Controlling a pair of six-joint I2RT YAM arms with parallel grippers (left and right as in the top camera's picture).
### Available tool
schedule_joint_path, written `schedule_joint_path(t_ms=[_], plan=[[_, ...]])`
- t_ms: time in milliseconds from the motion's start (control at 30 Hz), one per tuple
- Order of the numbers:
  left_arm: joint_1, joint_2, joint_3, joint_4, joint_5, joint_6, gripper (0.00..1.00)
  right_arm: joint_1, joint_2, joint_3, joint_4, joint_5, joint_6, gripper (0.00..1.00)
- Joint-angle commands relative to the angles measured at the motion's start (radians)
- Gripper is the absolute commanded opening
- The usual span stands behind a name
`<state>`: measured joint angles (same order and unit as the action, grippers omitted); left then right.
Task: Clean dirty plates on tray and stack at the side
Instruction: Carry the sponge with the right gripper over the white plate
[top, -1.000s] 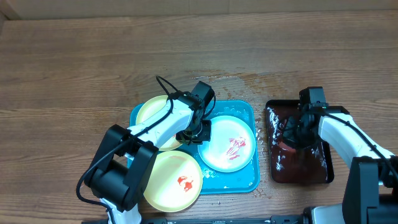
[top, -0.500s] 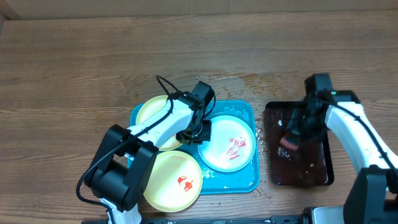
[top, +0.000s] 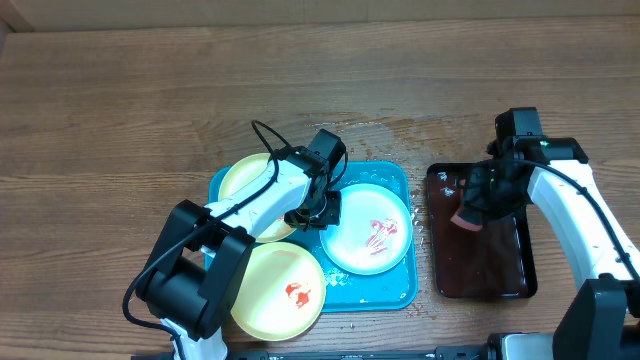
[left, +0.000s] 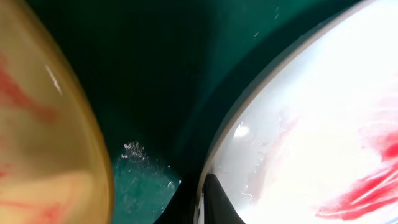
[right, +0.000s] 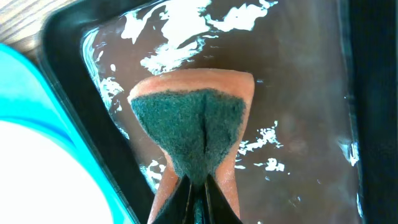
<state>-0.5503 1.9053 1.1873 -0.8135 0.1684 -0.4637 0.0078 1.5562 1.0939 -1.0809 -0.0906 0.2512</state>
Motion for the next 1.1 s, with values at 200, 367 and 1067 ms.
schedule_joint_path(t_ms=[200, 367, 1067], plan=[[-0.003, 0.055, -0.008, 0.052, 0.016, 0.038, 0.04, 0.078, -0.097, 0.034, 0.031, -0.227, -0.060, 0.04], [-0.003, 0.055, -0.008, 0.052, 0.016, 0.037, 0.04, 0.146, -0.088, 0.031, 0.043, -0.367, -0.061, 0.04], [0.002, 0.055, -0.008, -0.015, -0.131, -0.041, 0.04, 0.406, 0.261, -0.057, 0.187, -0.135, 0.113, 0.04]])
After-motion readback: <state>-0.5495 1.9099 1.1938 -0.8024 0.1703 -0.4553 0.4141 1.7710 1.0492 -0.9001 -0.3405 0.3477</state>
